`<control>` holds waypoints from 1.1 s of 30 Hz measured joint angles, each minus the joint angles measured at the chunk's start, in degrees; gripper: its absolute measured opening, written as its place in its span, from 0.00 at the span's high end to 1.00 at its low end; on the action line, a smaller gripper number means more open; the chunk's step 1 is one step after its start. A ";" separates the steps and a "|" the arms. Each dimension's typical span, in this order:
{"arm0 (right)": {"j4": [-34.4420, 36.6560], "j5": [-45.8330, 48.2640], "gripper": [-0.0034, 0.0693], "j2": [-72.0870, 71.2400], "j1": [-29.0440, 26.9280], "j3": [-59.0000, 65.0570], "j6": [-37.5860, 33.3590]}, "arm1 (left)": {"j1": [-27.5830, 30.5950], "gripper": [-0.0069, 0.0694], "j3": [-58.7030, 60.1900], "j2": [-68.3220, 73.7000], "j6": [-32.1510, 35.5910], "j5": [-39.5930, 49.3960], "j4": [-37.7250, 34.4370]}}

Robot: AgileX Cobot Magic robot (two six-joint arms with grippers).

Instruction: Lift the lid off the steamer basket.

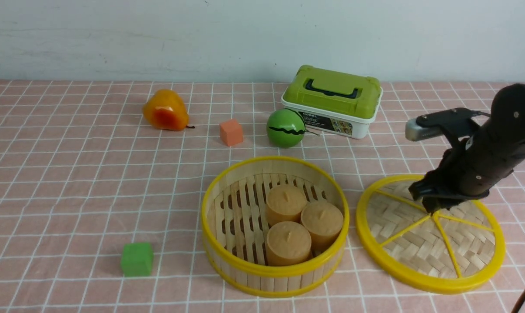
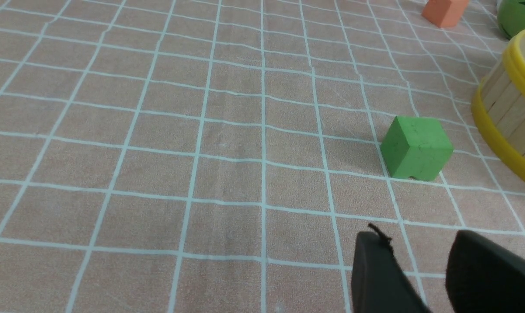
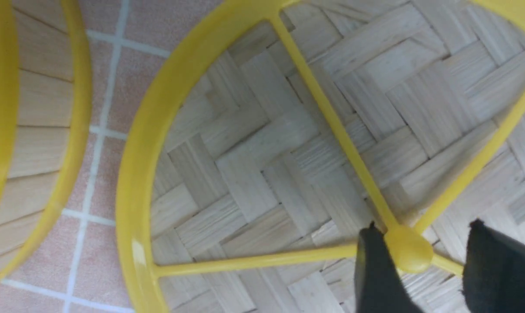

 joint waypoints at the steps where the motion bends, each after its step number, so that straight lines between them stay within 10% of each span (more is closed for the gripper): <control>1: 0.39 0.67 0.52 -0.74 0.00 -0.46 0.00 | 0.00 0.60 0.00 0.00 0.00 0.00 0.00; 9: 2.29 0.48 0.45 -21.19 0.00 0.36 -0.05 | 0.00 0.60 0.00 0.00 0.00 0.00 0.00; 20: 3.32 -13.00 0.95 -59.34 0.00 24.59 -0.11 | 0.00 0.60 0.00 0.00 0.00 0.00 0.00; 33: -2.07 -16.98 0.97 -77.22 0.00 31.84 -0.05 | 0.00 0.60 0.00 0.00 0.00 0.00 0.00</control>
